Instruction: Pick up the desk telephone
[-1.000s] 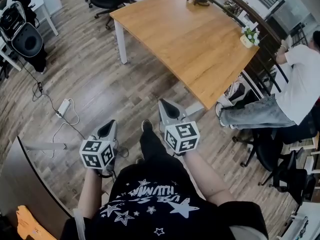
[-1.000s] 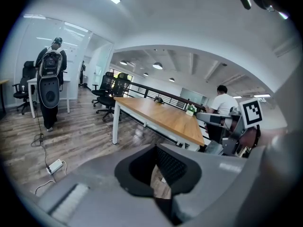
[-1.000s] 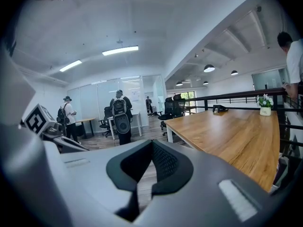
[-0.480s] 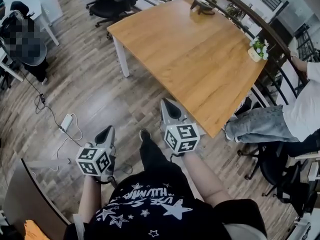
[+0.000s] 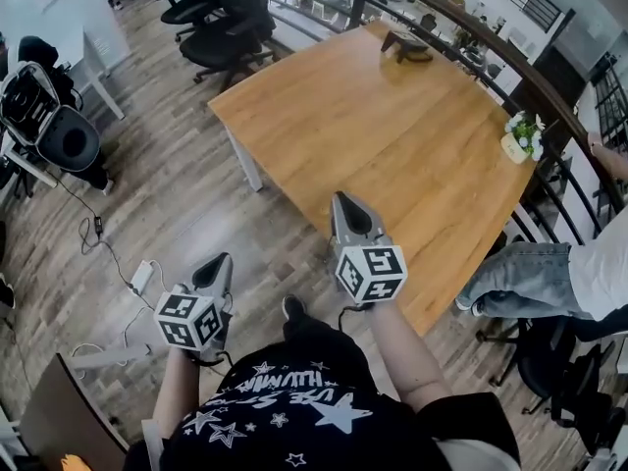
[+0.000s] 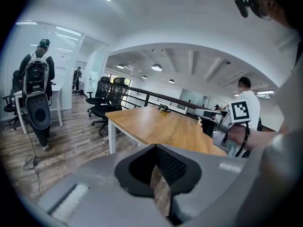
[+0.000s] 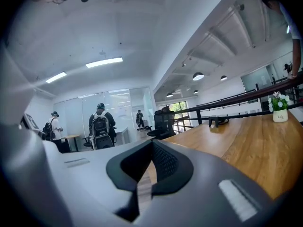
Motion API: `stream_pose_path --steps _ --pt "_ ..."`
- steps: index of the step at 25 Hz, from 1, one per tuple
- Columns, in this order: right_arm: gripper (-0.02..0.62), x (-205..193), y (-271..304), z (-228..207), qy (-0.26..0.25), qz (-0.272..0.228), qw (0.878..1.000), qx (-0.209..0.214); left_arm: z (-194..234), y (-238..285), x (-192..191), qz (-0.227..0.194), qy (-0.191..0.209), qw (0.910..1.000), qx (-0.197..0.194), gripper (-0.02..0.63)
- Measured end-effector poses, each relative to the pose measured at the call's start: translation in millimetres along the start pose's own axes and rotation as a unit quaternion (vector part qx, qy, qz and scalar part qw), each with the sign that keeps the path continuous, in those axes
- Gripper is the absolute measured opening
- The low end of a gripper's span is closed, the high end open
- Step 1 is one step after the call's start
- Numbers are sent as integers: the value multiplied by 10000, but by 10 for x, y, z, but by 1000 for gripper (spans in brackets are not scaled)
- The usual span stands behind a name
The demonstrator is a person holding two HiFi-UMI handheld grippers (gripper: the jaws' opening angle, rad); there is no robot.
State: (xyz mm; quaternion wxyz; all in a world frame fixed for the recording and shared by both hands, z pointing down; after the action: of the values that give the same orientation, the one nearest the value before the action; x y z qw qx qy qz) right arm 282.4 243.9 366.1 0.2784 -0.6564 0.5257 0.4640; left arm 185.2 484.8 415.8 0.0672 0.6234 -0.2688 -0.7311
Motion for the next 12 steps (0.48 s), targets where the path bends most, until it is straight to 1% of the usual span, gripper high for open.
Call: stream_pose_path --steps 3,7,12 --pt "0 179 293 -178 16 -83 10000 -43 150 268 206 -8 43 10000 13 2" --pt "0 274 626 -412 27 -105 9999 -122 329 609 370 -70 18 10000 34 2" --pt "0 428 924 -608 36 -103 9998 -181 539 871 565 -163 -67 9997 138 2"
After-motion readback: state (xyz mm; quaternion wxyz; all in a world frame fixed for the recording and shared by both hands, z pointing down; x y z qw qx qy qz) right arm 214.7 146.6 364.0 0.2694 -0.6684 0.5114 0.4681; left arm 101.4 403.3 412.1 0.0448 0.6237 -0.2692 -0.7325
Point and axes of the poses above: the fingertips, and each gripper's own axes: y forward along the fingers, z to its left, x out of its top, the point moved 3 cm from there along -y, backward along the fingers, and after that the axes turned 12 degrees about y, right-handed, at the moved point
